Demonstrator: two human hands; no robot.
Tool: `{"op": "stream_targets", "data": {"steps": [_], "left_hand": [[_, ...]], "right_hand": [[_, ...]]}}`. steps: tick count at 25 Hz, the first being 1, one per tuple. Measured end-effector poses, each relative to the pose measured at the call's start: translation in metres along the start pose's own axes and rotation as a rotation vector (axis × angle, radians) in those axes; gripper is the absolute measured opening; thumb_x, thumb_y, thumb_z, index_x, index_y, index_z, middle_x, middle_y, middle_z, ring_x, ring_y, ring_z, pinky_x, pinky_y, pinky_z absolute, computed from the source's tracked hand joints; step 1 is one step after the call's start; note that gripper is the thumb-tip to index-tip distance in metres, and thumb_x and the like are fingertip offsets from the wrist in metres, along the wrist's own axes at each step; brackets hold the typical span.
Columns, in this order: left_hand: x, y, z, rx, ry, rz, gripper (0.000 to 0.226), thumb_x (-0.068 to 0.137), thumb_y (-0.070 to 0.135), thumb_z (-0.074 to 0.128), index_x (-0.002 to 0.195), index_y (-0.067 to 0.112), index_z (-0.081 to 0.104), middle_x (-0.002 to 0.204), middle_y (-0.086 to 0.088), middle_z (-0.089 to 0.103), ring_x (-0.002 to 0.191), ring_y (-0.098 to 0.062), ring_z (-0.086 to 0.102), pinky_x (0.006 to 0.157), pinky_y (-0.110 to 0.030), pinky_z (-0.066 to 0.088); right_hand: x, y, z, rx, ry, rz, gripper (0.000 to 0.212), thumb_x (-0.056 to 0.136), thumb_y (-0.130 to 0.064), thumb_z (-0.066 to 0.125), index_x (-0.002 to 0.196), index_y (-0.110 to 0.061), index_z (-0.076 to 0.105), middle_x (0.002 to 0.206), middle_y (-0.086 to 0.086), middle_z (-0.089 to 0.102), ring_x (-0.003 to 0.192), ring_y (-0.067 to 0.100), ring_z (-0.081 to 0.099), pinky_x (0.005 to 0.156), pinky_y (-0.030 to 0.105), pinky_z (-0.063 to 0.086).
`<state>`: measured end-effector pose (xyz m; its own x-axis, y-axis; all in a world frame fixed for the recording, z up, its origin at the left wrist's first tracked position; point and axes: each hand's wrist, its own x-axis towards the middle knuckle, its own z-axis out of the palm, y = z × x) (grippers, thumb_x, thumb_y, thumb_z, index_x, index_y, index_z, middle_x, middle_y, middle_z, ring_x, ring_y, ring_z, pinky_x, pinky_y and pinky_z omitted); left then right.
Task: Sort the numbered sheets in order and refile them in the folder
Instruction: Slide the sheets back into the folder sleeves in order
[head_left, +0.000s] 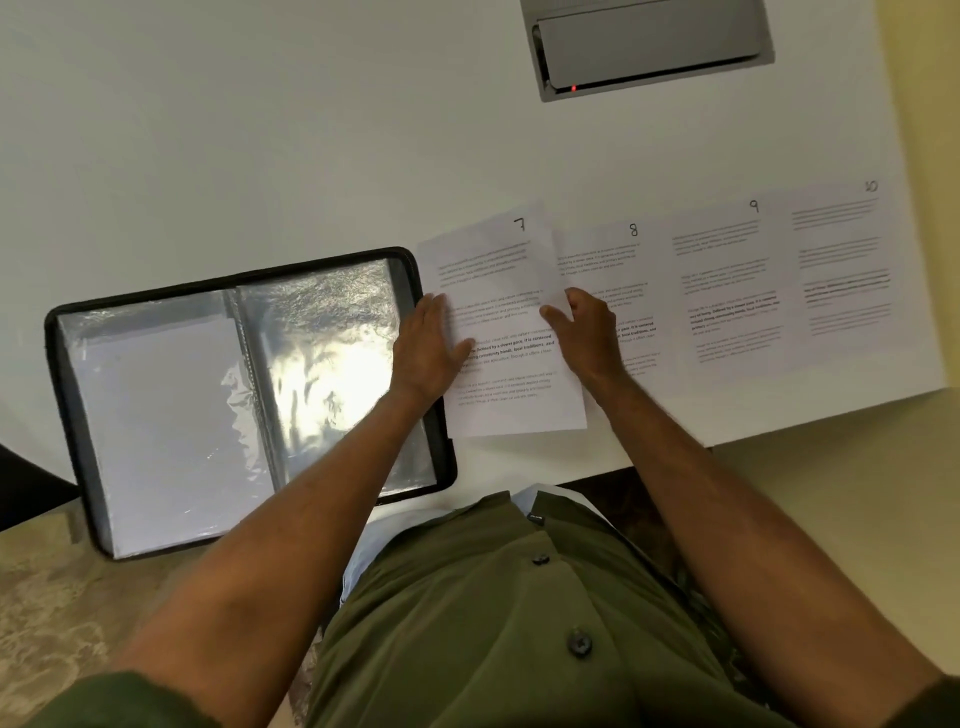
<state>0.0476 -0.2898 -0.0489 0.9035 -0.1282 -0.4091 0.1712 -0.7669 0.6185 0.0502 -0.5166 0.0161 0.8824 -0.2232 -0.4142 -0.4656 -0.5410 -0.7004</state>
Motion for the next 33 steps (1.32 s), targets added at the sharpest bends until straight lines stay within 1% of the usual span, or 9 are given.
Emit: {"op": "stream_targets", "data": {"steps": [2, 5, 8, 11, 16, 21, 25, 29, 33], "left_hand": [[0.0, 0.001, -0.007, -0.355, -0.002, -0.109, 0.06, 0.09, 0.04, 0.073, 0.139, 0.017, 0.048, 0.137, -0.001, 0.058, 0.122, -0.019, 0.059, 0.101, -0.045, 0.054], [-0.008, 0.001, -0.03, -0.786, -0.084, -0.334, 0.063, 0.09, 0.038, 0.076, 0.142, 0.016, 0.05, 0.131, -0.005, 0.067, 0.112, -0.02, 0.069, 0.094, -0.04, 0.059], [-0.027, 0.002, -0.054, -0.949, -0.214, -0.36, 0.033, 0.098, 0.024, 0.068, 0.127, 0.008, 0.063, 0.117, -0.012, 0.075, 0.102, -0.027, 0.074, 0.081, -0.039, 0.063], [-0.052, -0.004, -0.077, -0.996, -0.254, -0.352, 0.023, 0.101, 0.019, 0.064, 0.119, 0.007, 0.069, 0.108, -0.008, 0.078, 0.096, -0.025, 0.076, 0.072, -0.033, 0.062], [-0.08, -0.041, -0.108, -0.944, -0.165, -0.334, 0.018, 0.1, 0.018, 0.064, 0.113, 0.01, 0.073, 0.1, -0.001, 0.079, 0.086, -0.017, 0.076, 0.068, -0.028, 0.06], [-0.097, -0.09, -0.137, -0.86, -0.11, -0.342, 0.023, 0.1, 0.022, 0.065, 0.116, 0.008, 0.074, 0.107, -0.008, 0.078, 0.093, -0.022, 0.075, 0.08, -0.037, 0.062], [-0.103, -0.118, -0.158, -0.843, -0.071, -0.341, 0.018, 0.1, 0.02, 0.064, 0.11, 0.009, 0.074, 0.101, -0.004, 0.078, 0.081, -0.012, 0.074, 0.063, -0.023, 0.056], [-0.089, -0.142, -0.174, -0.717, -0.005, -0.354, 0.013, 0.102, 0.019, 0.061, 0.096, 0.014, 0.072, 0.091, -0.003, 0.075, 0.071, -0.012, 0.067, 0.062, -0.025, 0.052], [-0.052, -0.161, -0.184, -0.435, 0.057, -0.26, 0.014, 0.101, 0.018, 0.058, 0.103, 0.014, 0.072, 0.093, -0.003, 0.073, 0.075, -0.012, 0.064, 0.068, -0.024, 0.049]], "right_hand": [[-0.005, -0.002, -0.011, 0.065, 0.046, 0.003, 0.009, 0.098, -0.02, 0.068, 0.09, -0.021, 0.064, 0.09, -0.014, 0.066, 0.075, -0.003, 0.059, 0.066, 0.002, 0.044], [-0.012, -0.003, -0.022, 0.221, 0.078, 0.035, 0.01, 0.096, -0.023, 0.071, 0.104, -0.017, 0.072, 0.104, -0.004, 0.076, 0.092, 0.009, 0.073, 0.085, 0.03, 0.061], [-0.024, -0.011, -0.021, 0.374, 0.077, 0.071, 0.012, 0.094, -0.024, 0.072, 0.106, -0.026, 0.073, 0.107, -0.003, 0.078, 0.099, 0.015, 0.075, 0.09, 0.041, 0.061], [-0.039, -0.021, -0.007, 0.508, 0.069, 0.11, 0.014, 0.095, -0.019, 0.072, 0.108, -0.023, 0.073, 0.108, 0.0, 0.078, 0.099, 0.02, 0.075, 0.089, 0.04, 0.061], [-0.069, -0.045, 0.037, 0.617, -0.024, 0.134, 0.022, 0.094, -0.018, 0.074, 0.116, -0.018, 0.073, 0.11, 0.001, 0.078, 0.098, 0.018, 0.075, 0.077, 0.028, 0.06], [-0.088, -0.061, 0.086, 0.572, -0.17, 0.143, 0.033, 0.093, -0.02, 0.075, 0.126, -0.015, 0.069, 0.111, -0.004, 0.077, 0.091, 0.008, 0.075, 0.069, 0.02, 0.057], [-0.093, -0.073, 0.118, 0.52, -0.219, 0.129, 0.039, 0.093, -0.017, 0.075, 0.13, -0.011, 0.067, 0.107, -0.008, 0.074, 0.084, 0.001, 0.074, 0.066, 0.016, 0.056], [-0.089, -0.082, 0.137, 0.498, -0.185, 0.133, 0.04, 0.093, -0.019, 0.075, 0.131, -0.011, 0.066, 0.108, -0.007, 0.074, 0.091, 0.006, 0.073, 0.073, 0.02, 0.056], [-0.08, -0.088, 0.139, 0.497, -0.081, 0.133, 0.035, 0.096, -0.021, 0.072, 0.129, -0.013, 0.065, 0.107, -0.011, 0.072, 0.091, 0.001, 0.071, 0.075, 0.016, 0.056]]}}
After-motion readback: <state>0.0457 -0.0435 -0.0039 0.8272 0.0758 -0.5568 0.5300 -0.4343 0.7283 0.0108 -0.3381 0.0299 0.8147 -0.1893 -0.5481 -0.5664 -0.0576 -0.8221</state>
